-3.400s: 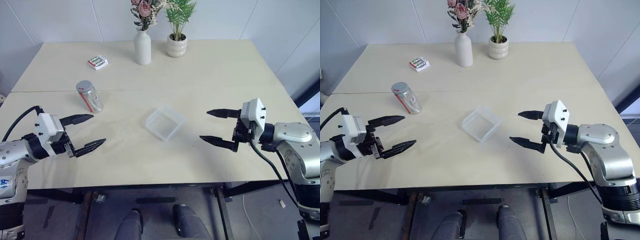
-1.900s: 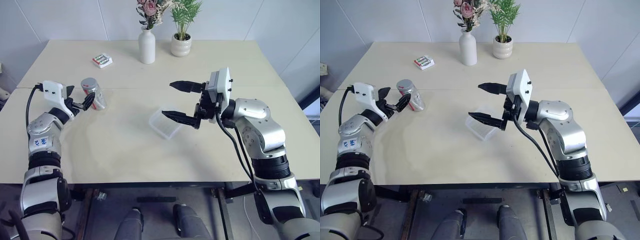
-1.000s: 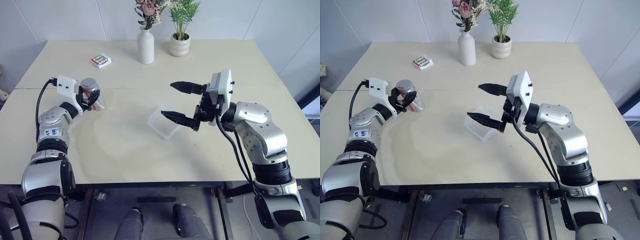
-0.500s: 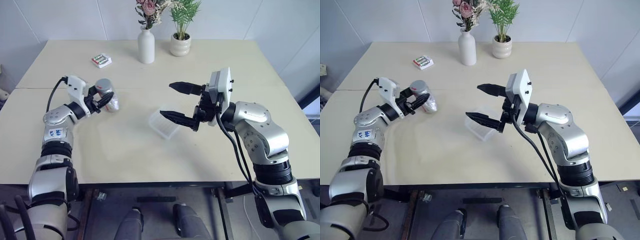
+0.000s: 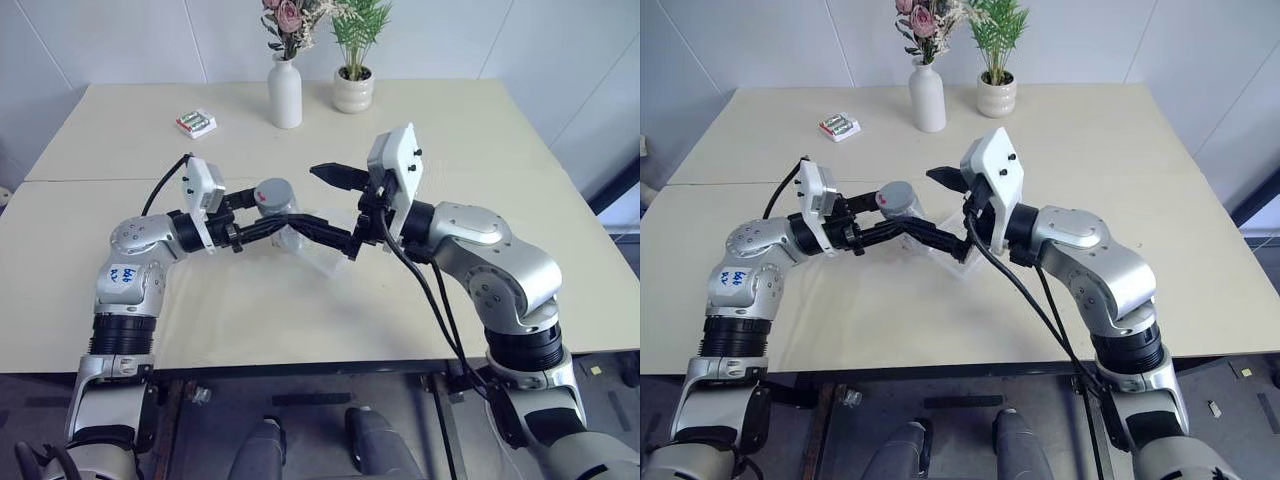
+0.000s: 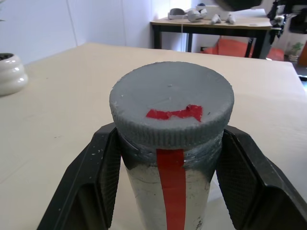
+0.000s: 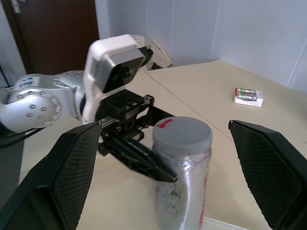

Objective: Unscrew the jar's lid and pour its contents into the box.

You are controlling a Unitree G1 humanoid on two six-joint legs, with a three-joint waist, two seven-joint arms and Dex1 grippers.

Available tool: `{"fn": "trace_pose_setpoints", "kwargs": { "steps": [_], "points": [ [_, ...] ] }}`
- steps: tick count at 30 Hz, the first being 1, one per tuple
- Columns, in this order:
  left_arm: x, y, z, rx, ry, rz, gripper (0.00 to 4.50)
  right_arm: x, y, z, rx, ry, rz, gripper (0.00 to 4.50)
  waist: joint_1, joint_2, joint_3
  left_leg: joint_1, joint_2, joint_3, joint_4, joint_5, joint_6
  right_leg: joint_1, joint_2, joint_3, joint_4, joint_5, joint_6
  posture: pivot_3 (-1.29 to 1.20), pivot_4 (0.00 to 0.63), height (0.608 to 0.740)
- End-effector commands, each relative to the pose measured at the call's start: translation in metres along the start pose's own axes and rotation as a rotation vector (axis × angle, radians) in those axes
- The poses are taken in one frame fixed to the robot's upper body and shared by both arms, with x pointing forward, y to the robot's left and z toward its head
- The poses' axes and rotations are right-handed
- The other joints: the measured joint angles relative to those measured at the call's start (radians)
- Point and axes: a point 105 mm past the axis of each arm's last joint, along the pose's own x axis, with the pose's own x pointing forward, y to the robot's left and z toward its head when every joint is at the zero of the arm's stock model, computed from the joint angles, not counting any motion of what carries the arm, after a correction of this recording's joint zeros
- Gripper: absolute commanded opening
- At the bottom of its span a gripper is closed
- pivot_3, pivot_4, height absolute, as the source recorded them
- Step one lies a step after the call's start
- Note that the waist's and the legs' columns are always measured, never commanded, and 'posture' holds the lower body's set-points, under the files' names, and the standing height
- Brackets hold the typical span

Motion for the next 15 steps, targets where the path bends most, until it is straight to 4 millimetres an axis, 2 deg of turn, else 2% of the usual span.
{"fn": "trace_pose_setpoints", "kwargs": {
  "steps": [1, 15],
  "points": [
    [0.006, -0.008, 0.018, 0.044, -0.025, -0.063, 2.46, 0.001, -0.003, 0.007, -0.041, -0.002, -0.053, 4.5, 0.0, 0.0, 0.0, 0.0, 0.0, 0.0, 0.0, 0.0, 0.0, 0.0, 0.0, 0.0, 0.0, 0.0, 0.0, 0.0, 0.15, 0.74],
    [0.021, -0.01, 0.021, 0.042, -0.002, -0.109, 2.46, 0.008, -0.008, -0.006, -0.039, 0.103, -0.146, 4.5, -0.001, 0.0, 0.0, 0.0, 0.0, 0.0, -0.001, 0.0, 0.0, 0.0, 0.0, 0.0, -0.001, 0.0, 0.0, 0.0, 0.15, 0.74]
  ]
}}
